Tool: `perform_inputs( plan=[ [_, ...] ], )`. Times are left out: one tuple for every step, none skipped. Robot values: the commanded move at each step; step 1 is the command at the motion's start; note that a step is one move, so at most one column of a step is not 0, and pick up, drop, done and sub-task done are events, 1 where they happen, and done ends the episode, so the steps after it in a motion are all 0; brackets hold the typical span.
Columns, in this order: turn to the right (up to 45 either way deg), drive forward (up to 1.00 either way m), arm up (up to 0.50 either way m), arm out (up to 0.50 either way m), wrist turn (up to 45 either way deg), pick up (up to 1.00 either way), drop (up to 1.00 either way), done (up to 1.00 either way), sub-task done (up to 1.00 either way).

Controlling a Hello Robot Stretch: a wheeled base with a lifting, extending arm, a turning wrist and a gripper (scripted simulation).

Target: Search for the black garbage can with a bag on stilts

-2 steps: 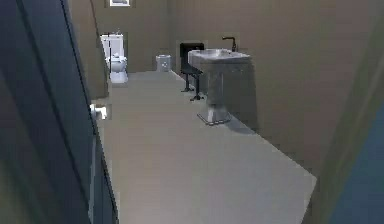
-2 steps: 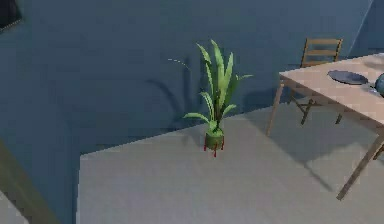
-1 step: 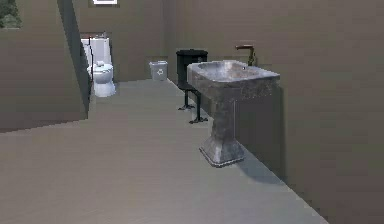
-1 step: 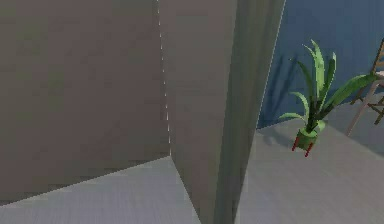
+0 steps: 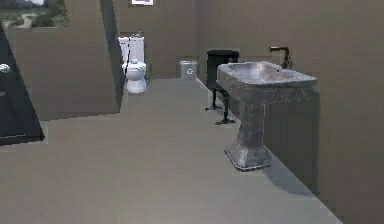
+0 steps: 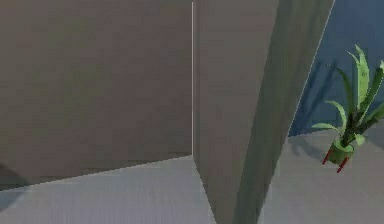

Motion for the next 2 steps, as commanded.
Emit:
perform_inputs(
  plan=[
    [0.0,1.00,0.00,0.00,0.0,0.00,0.00,0.00,0.00],
    [-3.0,0.00,0.00,0.00,0.0,0.00,0.00,0.00,0.00]
  ],
)
